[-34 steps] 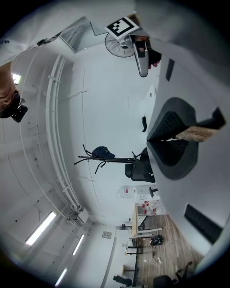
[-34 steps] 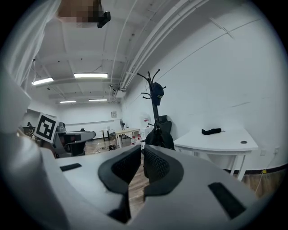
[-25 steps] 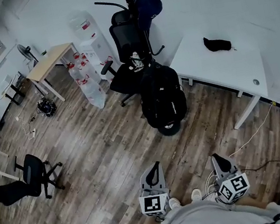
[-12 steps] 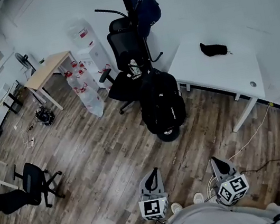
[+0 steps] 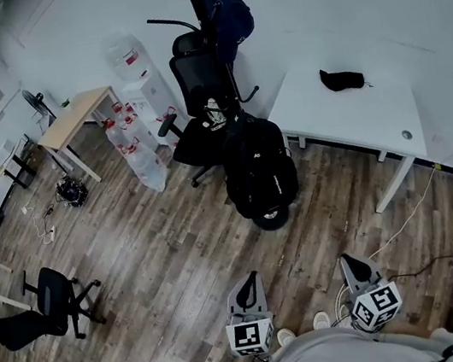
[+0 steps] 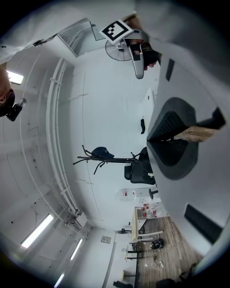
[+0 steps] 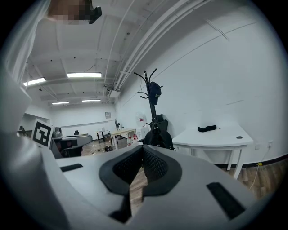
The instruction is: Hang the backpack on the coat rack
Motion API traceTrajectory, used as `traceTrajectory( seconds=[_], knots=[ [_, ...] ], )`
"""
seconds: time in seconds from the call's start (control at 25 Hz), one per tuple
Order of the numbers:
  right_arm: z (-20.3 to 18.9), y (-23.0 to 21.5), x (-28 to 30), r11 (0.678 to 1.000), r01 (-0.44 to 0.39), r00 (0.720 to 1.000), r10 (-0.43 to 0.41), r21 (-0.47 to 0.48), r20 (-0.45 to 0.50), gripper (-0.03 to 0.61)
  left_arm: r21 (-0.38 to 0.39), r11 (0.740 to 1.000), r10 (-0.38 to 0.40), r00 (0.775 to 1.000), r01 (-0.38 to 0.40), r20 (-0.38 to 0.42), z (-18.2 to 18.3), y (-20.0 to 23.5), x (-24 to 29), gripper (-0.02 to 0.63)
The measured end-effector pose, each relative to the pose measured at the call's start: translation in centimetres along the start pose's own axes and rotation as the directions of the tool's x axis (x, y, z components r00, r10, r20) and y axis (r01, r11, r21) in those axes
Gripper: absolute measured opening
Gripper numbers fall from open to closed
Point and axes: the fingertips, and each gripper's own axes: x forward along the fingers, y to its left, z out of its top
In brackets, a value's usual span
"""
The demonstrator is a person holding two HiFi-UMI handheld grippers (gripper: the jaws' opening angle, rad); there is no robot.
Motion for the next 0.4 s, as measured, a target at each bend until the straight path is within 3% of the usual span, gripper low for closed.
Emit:
traceTrajectory(
  seconds=[0.4],
  knots=[
    [0.21,-0.65,-0.01,1.0,-0.005,1.0,0.005,-0.003,-0.004,0.014,-0.007,1.0,-0.008,1.0,0.008,-0.009,0.12,-0.75,0.61,0.009]
  ],
)
